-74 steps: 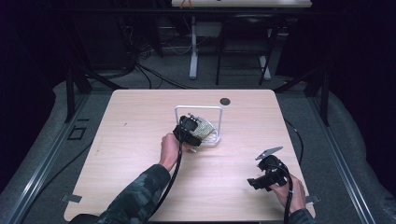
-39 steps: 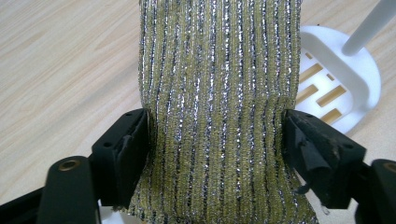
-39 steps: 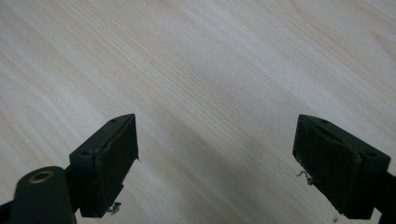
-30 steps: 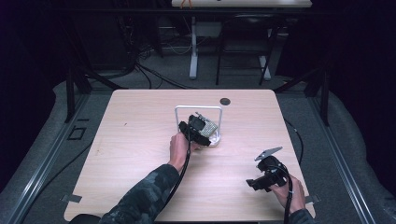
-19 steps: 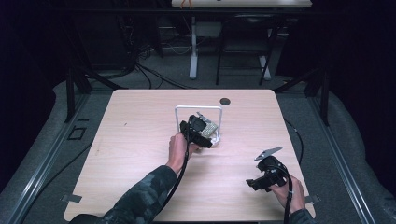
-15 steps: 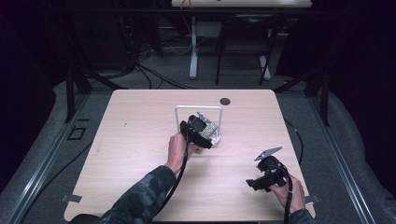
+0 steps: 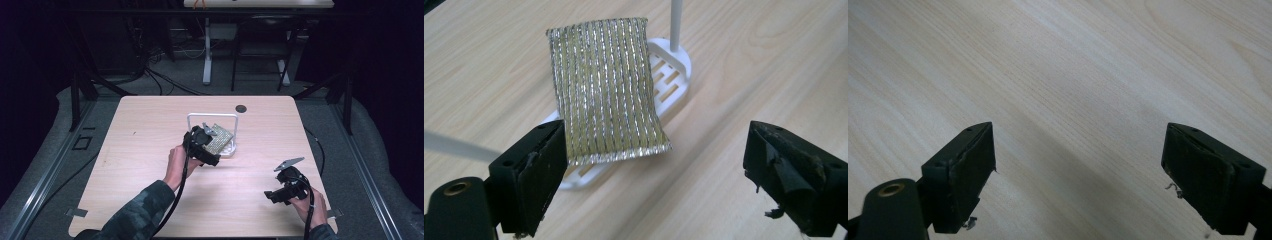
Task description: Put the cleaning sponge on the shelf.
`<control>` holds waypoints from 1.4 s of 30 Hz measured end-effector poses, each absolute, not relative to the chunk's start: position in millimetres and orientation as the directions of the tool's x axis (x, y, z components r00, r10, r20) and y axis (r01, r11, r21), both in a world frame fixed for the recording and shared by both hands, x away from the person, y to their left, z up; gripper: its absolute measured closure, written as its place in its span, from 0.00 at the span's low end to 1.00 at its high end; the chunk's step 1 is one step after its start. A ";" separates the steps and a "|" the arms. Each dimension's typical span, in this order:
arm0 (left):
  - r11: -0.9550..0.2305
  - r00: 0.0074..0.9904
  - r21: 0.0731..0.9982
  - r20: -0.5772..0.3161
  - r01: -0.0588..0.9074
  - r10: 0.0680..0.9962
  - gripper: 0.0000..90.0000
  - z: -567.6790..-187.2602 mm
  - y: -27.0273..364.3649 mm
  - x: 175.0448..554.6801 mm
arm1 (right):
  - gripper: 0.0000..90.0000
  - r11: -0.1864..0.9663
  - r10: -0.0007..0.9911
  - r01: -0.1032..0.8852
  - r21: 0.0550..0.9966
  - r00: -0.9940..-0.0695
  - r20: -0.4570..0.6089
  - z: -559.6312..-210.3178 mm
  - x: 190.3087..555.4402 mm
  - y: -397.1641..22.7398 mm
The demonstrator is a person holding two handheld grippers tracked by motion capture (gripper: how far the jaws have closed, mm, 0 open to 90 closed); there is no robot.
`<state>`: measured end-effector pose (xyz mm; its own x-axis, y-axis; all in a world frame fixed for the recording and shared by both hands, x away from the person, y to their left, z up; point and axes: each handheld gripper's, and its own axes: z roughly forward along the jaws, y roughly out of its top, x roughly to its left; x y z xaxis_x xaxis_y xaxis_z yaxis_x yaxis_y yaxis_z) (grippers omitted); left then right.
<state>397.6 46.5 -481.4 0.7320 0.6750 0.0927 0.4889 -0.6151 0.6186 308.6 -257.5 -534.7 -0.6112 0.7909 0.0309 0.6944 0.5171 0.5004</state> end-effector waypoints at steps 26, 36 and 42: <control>-0.568 0.674 0.590 0.053 0.574 0.737 0.00 -482.8 162.5 338.2 | 0.15 0.520 0.797 0.685 0.511 -0.604 -0.001 -533.4 306.1 -259.0; -0.558 0.644 0.562 0.057 0.611 0.763 0.00 -501.6 199.8 314.1 | 0.15 0.530 0.793 0.681 0.505 -0.609 -0.011 -534.5 305.9 -257.3; -0.554 0.620 0.522 0.061 0.648 0.782 0.00 -516.2 219.6 305.0 | 0.15 0.536 0.792 0.682 0.498 -0.611 -0.015 -534.9 305.4 -255.7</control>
